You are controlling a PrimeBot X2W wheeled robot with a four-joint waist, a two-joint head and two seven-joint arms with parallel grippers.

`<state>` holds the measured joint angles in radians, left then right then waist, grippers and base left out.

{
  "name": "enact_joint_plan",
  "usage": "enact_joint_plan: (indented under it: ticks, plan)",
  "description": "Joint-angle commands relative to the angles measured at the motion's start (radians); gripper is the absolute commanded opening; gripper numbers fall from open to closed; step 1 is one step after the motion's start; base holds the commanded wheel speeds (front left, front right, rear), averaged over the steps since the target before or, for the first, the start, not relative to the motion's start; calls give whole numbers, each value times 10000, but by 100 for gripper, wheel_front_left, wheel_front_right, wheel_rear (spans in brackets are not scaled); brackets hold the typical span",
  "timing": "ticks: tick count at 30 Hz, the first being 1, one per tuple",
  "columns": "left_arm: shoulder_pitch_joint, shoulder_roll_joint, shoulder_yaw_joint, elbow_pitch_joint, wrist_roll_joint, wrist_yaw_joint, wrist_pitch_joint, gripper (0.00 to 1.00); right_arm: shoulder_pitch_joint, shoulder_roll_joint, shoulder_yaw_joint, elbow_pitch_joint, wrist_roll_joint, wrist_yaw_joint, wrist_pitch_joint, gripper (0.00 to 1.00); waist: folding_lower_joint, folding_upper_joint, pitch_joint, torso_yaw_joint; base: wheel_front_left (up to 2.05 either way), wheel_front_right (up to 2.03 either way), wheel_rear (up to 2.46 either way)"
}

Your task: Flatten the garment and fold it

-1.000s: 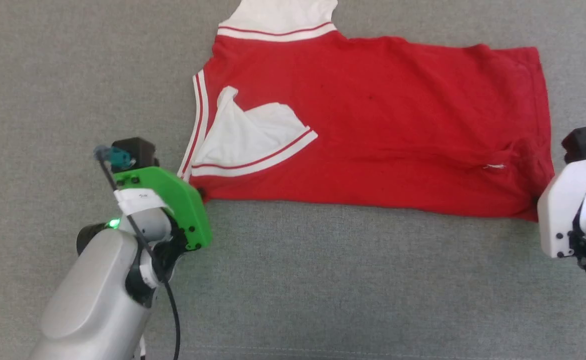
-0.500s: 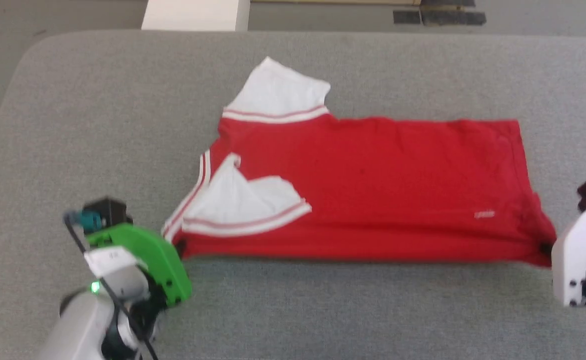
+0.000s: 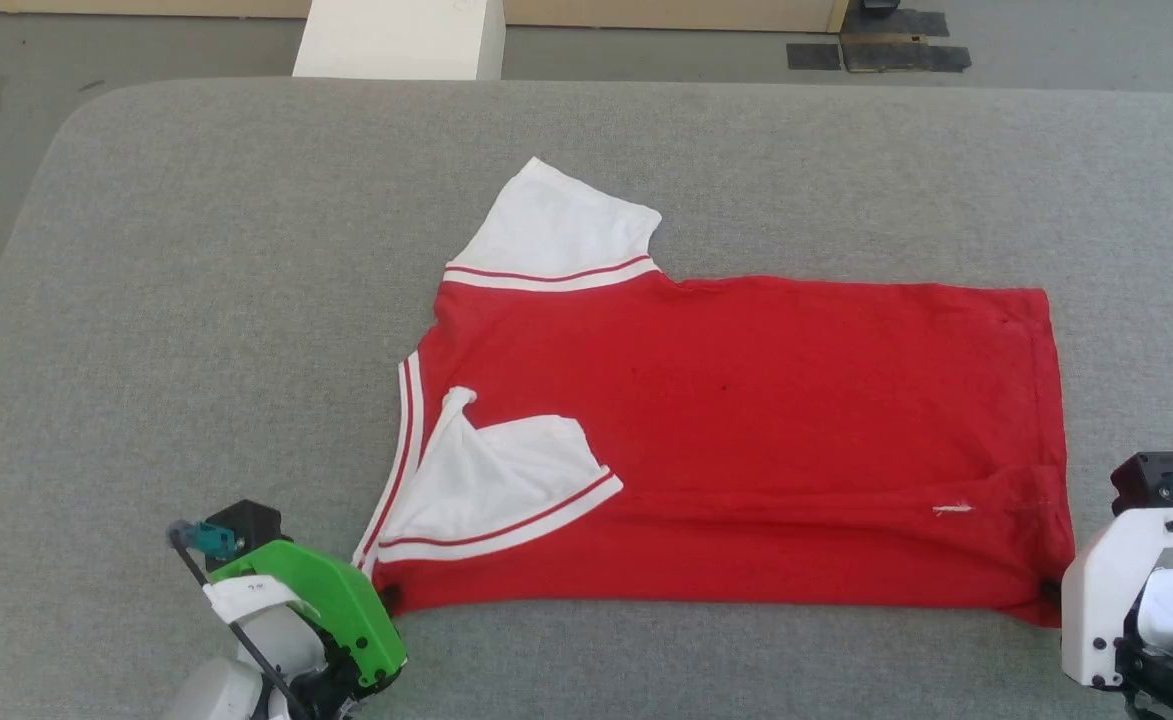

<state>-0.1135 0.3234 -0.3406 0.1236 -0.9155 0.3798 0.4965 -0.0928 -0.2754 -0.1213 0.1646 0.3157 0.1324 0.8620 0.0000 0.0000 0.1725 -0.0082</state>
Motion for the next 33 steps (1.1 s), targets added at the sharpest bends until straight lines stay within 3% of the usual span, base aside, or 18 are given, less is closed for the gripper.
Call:
enact_joint_plan:
  ticks: [1, 10, 14, 18, 27, 33]
  plan:
    - [84, 38, 21, 195, -74, 7, -1, 100, -72, 27, -43, 51, 21, -17, -122, 100, 0, 0, -77, -25, 0, 0, 0]
    - [-321, 839, 485, -1244, 76, 299, 246, 100, -486, -172, -749, -796, 588, -17, -621, 100, 0, 0, -583, -117, 0, 0, 0]
    - [-704, 1082, 857, -2124, 326, 311, -211, 100, -824, -59, -1329, -1433, 656, -17, -1173, 100, 0, 0, -663, -184, 0, 0, 0]
    - [-1245, 1014, 1065, -2424, 888, -105, -1536, 100, -1312, -3, -1592, -1689, 606, -17, -2168, 100, 0, 0, -609, -264, 0, 0, 0]
    - [-2133, 375, 879, -1064, 2387, -1763, -5912, 100, -1955, -263, -1188, -1232, 493, -17, -5217, 100, 0, 0, -141, -305, 0, 0, 0]
    - [-2707, -31, 660, 168, 2701, -2426, -7146, 100, -2066, -542, -874, -680, 569, -17, -6422, 100, 0, 0, 247, -204, 0, 0, 0]
